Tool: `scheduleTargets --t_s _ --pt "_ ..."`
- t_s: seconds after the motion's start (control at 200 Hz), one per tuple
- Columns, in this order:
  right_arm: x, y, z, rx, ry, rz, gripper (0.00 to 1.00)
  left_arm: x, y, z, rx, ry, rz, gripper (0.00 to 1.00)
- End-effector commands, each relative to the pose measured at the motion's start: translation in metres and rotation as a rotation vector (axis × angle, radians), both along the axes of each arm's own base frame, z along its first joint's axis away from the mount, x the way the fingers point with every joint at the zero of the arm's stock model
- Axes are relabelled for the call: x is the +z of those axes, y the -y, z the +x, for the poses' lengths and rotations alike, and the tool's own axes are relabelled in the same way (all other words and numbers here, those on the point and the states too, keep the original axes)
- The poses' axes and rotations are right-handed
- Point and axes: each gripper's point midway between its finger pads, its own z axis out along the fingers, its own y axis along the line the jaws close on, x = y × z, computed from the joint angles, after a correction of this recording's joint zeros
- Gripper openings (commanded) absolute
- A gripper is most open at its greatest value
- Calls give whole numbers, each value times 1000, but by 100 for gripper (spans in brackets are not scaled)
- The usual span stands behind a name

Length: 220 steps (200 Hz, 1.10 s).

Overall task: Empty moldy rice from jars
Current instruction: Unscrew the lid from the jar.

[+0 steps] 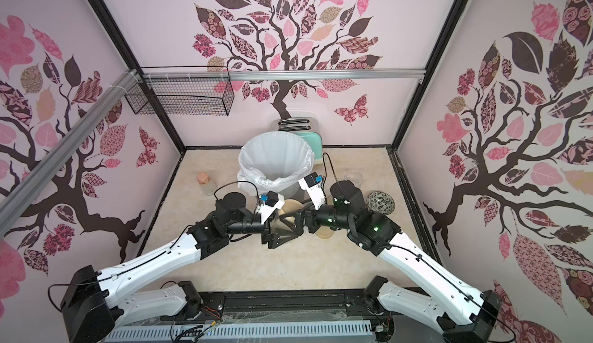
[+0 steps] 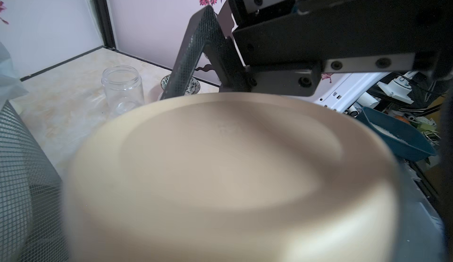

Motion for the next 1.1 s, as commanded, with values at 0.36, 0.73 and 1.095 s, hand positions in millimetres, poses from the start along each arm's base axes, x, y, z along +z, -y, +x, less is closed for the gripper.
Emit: scheduleTargets --t_s 0.36,0.73,1.095 --pt "22 -13 -3 68 1 14 99 11 -7 21 97 82 2 74" --pt "10 -14 -2 78 -7 -30 94 16 -5 19 84 84 -8 71" --pt "-3 -14 0 82 -4 -79 98 17 -3 20 80 85 -5 71"
